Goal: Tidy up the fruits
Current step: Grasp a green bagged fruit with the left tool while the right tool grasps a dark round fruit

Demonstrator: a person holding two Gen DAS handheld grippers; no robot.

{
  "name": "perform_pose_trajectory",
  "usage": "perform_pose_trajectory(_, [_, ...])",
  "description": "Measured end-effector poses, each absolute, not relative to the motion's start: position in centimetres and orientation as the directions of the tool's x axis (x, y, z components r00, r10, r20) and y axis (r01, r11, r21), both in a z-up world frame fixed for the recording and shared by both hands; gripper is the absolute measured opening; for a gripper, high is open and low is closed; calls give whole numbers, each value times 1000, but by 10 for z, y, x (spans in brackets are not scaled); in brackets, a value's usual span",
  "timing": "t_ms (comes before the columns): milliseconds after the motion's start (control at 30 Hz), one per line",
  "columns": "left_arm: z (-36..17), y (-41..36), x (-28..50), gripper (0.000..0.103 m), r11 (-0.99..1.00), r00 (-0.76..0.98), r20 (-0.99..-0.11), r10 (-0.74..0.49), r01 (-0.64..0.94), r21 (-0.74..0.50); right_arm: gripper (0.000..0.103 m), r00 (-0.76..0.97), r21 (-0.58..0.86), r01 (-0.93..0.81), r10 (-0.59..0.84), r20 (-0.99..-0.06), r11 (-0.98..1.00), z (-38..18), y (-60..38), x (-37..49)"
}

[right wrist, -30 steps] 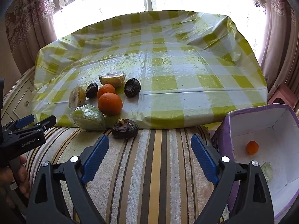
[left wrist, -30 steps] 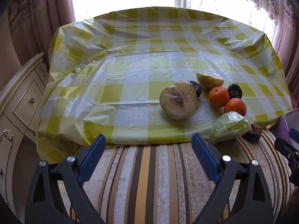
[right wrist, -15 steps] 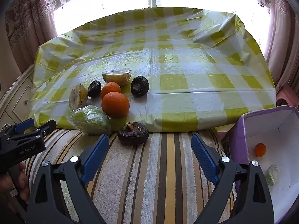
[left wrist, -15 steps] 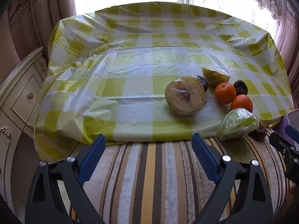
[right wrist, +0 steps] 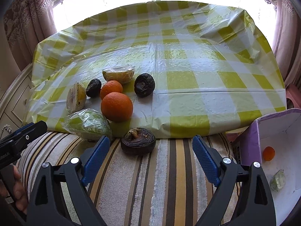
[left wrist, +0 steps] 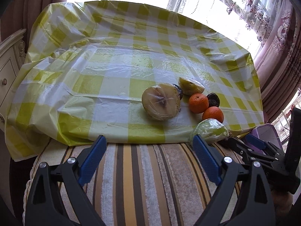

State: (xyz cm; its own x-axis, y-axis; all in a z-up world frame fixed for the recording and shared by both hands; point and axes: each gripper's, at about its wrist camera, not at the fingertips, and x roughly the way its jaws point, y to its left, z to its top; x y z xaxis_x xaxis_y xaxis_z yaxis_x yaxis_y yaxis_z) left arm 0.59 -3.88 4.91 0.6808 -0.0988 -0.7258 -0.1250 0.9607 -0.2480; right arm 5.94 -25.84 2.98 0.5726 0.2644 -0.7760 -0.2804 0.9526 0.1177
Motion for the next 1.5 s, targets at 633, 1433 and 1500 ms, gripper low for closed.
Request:
perform_pose_trajectory(633, [51,-95,30,87,932,631,-710,-311,57,-358,42,483,135,-363,310,-819,922,14,-238,71])
perform_pose_trajectory(1433, [24,-131,68,64,966,527,-823,-210,-21,-259,41,575,130,-222,237,-783,966,34,-314,54])
perform_pose_trajectory(1500, [24,-132,67,63,968,529,-825,-201,-20,-249,41,575,130,-225,239,-782,966,34,-315,53])
